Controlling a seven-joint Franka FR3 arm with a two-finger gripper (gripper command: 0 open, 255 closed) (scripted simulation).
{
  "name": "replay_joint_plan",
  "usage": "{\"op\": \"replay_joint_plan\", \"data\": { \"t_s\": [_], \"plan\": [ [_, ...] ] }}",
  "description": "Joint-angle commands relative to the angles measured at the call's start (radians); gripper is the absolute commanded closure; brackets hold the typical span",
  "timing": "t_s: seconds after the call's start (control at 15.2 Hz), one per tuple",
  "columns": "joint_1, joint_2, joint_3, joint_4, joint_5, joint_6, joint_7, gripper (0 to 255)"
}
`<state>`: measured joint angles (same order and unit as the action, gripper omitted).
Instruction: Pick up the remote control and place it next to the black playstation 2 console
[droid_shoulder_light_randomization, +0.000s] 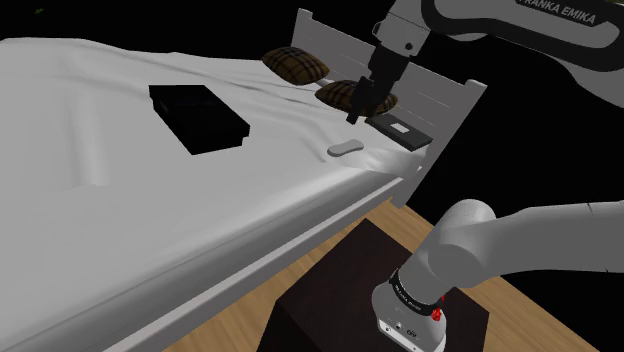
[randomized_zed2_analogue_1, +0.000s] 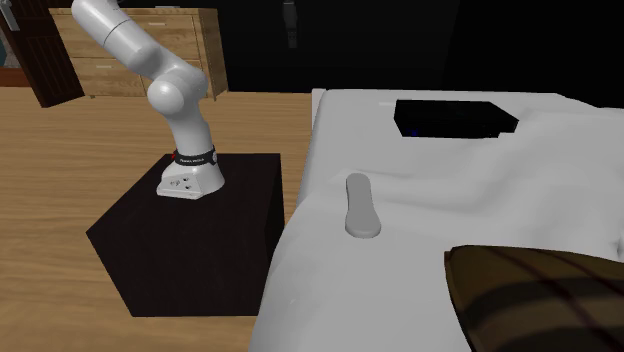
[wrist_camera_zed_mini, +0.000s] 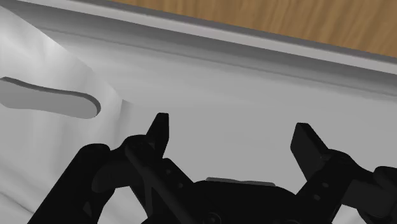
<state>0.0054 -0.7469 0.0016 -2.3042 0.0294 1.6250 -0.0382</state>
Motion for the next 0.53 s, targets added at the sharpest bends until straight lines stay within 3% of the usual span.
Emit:
{"op": "replay_joint_plan", "data": {
  "t_s": [0.0, 0.46],
  "plan": [
    [0.0, 0.0, 0.0, 0.0, 0.0, 0.0, 0.0, 0],
    [0.021, -0.039, -0.186, -0.131, -0.128, 0.084, -0.372, 0]
  ]
}}
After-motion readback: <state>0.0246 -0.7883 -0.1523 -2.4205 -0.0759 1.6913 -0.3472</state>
